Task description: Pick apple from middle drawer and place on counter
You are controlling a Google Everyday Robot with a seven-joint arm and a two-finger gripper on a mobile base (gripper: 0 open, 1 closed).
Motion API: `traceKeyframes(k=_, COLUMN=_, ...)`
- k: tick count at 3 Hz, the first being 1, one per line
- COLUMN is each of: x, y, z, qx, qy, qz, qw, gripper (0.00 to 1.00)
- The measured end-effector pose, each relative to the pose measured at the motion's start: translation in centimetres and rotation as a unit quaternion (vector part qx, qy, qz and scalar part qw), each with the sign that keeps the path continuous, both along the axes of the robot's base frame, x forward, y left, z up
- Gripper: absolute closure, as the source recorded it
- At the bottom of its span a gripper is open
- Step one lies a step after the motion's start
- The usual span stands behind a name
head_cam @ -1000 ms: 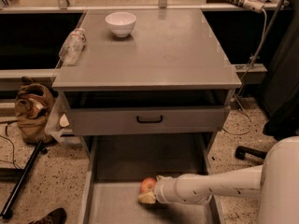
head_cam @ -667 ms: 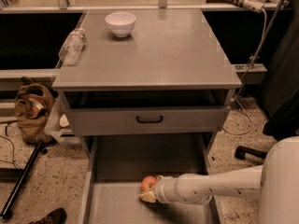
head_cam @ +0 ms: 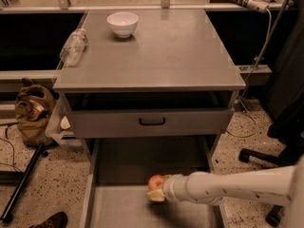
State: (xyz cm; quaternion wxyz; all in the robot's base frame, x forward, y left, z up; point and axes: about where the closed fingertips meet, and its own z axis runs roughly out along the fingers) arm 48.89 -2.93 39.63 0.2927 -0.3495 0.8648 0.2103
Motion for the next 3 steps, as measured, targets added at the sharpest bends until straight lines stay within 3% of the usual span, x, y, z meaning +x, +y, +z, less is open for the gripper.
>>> traceKeyframes(k=1, x=1.8, y=-5.6, z=9.0, qx=0.010, qy=-0.011, qz=-0.068, qw=0.9976, gripper=1.00)
traceKeyframes(k=2, x=4.6, y=-10.0, z=18.9, qx=0.002, qy=-0.034, qz=-0.096, qw=0.9948, gripper=1.00)
traceKeyframes(k=3, x=4.0, y=-9.7, z=20.5, qx=-0.002, qy=-0.025, qz=-0.076, qw=0.9968, gripper=1.00)
